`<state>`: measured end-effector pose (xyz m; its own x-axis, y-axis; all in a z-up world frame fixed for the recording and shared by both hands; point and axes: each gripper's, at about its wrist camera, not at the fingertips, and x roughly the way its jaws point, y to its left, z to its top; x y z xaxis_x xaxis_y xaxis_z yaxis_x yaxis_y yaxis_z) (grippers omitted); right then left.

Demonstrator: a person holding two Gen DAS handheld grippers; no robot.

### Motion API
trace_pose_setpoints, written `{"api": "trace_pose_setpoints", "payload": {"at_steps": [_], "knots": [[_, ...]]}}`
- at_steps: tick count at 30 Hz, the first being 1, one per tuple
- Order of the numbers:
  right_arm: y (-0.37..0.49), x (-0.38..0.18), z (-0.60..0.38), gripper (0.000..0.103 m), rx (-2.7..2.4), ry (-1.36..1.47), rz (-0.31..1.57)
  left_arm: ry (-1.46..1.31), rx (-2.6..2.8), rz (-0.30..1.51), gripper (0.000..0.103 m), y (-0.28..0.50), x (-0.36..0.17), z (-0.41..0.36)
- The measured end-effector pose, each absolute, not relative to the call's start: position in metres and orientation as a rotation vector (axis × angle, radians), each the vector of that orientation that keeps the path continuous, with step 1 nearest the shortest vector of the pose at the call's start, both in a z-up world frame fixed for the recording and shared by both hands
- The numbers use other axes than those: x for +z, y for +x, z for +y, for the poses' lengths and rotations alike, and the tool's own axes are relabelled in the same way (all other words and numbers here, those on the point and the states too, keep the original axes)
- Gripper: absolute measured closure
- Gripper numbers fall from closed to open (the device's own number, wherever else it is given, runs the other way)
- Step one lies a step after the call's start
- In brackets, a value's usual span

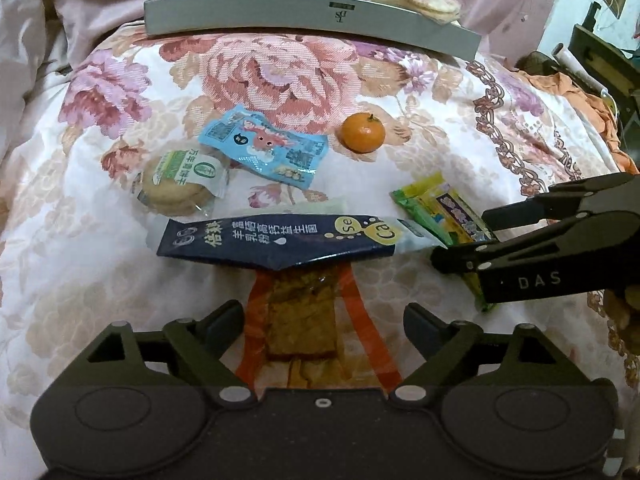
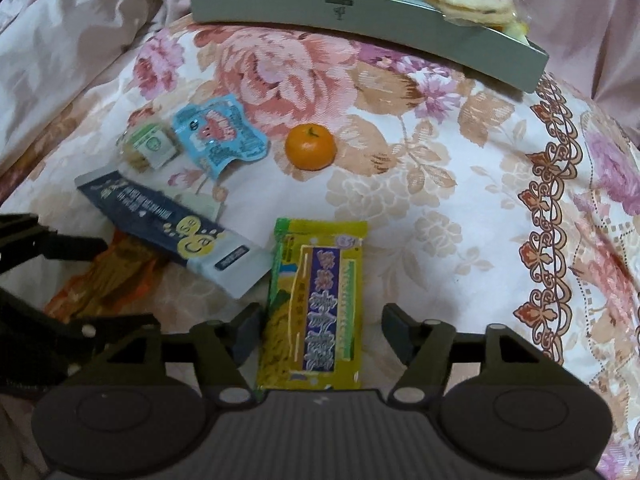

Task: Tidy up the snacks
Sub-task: 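Close the left gripper on the orange packet while the right gripper holds the yellow packet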

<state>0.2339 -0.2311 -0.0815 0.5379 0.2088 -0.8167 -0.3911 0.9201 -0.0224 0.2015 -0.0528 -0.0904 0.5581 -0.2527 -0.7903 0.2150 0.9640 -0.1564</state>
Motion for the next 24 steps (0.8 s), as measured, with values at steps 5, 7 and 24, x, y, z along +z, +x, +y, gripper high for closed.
{"api": "trace_pose_setpoints", "payload": {"at_steps": [5,7,24], "knots": [[0.24,-0.086,-0.232,0.03,0.367,-0.179,0.954,-0.007,-0.231,0.931,0.037,0.203,-0.088,-0.052],[0.24,-0.086,-0.231,0.035,0.374,-0.181,0.958,-0.06,-0.218,0.936,0.039,0.205,-0.087,-0.047],[0.229,-0.081,-0.218,0.051,0.355,-0.344,0.87,-0.263,-0.26,0.976,0.053,0.197,-0.078,-0.04]]}}
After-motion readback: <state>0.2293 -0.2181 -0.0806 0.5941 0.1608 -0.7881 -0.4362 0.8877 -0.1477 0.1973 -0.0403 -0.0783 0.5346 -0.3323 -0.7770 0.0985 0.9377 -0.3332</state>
